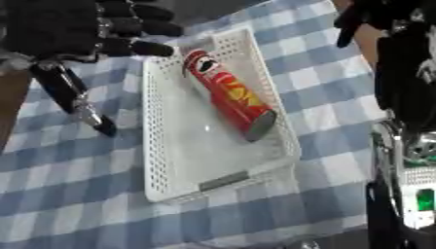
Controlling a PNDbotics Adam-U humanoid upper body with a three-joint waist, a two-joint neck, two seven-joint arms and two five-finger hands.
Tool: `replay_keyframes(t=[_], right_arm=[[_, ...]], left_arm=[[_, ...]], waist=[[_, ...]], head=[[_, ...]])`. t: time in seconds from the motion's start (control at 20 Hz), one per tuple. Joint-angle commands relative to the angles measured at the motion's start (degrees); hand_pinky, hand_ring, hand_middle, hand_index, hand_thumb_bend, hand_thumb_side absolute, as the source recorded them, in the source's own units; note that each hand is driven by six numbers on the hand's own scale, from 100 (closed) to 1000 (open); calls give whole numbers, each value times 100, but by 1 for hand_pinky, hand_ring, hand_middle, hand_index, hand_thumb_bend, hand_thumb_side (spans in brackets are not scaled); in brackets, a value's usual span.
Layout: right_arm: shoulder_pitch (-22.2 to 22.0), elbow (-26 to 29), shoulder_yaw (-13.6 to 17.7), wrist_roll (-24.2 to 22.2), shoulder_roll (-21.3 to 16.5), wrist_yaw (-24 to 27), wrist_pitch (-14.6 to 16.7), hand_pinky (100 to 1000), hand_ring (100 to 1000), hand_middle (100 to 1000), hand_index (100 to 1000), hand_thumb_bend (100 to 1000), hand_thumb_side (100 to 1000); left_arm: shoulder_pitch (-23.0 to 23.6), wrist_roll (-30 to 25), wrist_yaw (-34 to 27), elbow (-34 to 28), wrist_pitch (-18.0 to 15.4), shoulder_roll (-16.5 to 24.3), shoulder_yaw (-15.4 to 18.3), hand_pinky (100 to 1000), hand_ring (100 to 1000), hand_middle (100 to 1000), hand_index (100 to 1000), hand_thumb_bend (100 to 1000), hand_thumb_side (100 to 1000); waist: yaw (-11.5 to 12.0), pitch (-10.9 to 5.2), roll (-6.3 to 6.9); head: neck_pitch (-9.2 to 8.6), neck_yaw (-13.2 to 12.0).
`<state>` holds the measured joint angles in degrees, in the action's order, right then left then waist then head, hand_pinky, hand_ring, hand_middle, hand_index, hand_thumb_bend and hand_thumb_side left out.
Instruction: Pick up objects on the table and place them in the box.
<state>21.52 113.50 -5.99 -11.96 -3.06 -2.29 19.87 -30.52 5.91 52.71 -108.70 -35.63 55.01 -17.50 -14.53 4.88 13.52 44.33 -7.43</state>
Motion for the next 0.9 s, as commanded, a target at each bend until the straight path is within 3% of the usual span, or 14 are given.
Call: replay_keyframes(t=[0.05, 0.1, 0.25, 0.4, 0.7, 0.75, 0.8, 0.85, 0.9], right_arm=[[78, 75, 9, -3, -40, -34, 15, 304, 462, 554, 726, 100, 1000], [77, 72, 18, 1, -54, -44, 17, 303, 462, 555, 726, 100, 1000], [67, 56, 63, 34, -123, -84, 28, 301, 461, 557, 728, 100, 1000], [63, 32, 116, 74, -206, -142, 49, 300, 461, 559, 729, 100, 1000], [92, -17, 219, 179, -373, -280, 112, 299, 461, 560, 730, 100, 1000], [104, -24, 237, 198, -407, -306, 126, 299, 461, 560, 730, 100, 1000], [116, -33, 249, 214, -434, -331, 140, 299, 461, 560, 730, 100, 1000], [129, -42, 258, 226, -458, -352, 153, 299, 461, 561, 730, 100, 1000], [141, -52, 263, 236, -477, -370, 165, 299, 461, 561, 730, 100, 1000]], left_arm=[[201, 680, -250, -428, 362, 330, 395, 966, 950, 982, 1000, 262, 708], [316, 939, -301, -510, 413, 405, 500, 936, 925, 956, 982, 186, 727], [741, 1647, -290, -580, 363, 621, 862, 935, 921, 950, 998, 160, 759], [1365, 2133, -287, -588, 387, 612, 1273, 928, 914, 948, 1000, 217, 743], [2700, 2797, -85, -590, 790, 103, 2028, 908, 898, 946, 998, 273, 694], [2901, 2874, -25, -590, 868, -9, 2125, 909, 898, 947, 998, 282, 688], [3067, 2957, 51, -590, 939, -100, 2213, 911, 898, 947, 999, 216, 727], [3233, 3043, 117, -590, 1021, -225, 2305, 912, 898, 947, 999, 295, 680], [3382, 3135, 184, -590, 1141, -345, 2407, 911, 896, 946, 1000, 297, 677]], waist=[[60, -33, -57], [88, -21, -57], [211, 11, -57], [335, 54, -57], [571, 123, -57], [614, 141, -57], [636, 154, -57], [662, 170, -57], [680, 180, -57]], head=[[-21, 84], [-21, 91], [-21, 112], [-21, 153], [-22, 230], [-45, 383], [-69, 525], [-107, 680], [-152, 805]])
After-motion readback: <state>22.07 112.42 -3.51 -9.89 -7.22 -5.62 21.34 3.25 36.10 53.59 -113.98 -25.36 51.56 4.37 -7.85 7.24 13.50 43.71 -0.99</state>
